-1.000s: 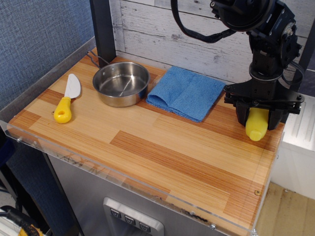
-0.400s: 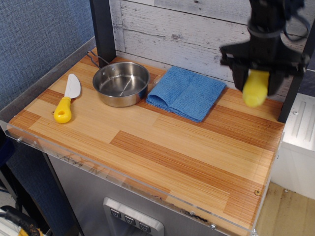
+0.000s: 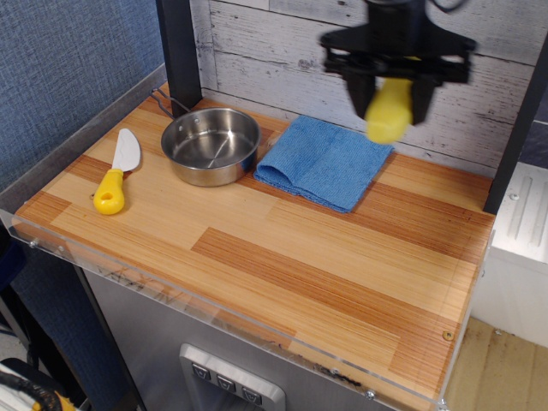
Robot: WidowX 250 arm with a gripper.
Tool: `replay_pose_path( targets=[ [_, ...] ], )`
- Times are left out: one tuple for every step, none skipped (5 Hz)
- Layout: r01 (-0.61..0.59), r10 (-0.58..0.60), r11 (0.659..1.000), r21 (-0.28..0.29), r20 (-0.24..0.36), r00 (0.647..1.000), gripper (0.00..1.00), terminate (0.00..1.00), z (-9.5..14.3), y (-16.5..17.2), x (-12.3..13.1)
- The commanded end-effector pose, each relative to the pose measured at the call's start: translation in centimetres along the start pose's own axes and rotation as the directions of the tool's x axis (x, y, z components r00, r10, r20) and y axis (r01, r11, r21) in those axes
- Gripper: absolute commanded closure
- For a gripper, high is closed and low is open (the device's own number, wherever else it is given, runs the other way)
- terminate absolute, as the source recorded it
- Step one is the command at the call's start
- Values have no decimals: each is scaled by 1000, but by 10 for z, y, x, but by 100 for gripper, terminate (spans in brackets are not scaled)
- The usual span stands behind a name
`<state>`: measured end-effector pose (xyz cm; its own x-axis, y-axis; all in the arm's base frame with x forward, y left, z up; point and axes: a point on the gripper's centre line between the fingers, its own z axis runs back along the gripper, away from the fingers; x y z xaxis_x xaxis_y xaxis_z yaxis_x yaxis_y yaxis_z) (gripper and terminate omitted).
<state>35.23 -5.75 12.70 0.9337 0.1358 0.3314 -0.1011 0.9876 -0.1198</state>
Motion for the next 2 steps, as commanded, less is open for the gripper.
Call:
replay_pose_path(
  targets=[
    [-41, 39, 999, 23, 49, 998, 100, 0, 25, 62, 9],
    [-66, 64, 997, 35, 44, 997, 100, 0, 22, 90, 14]
  ],
)
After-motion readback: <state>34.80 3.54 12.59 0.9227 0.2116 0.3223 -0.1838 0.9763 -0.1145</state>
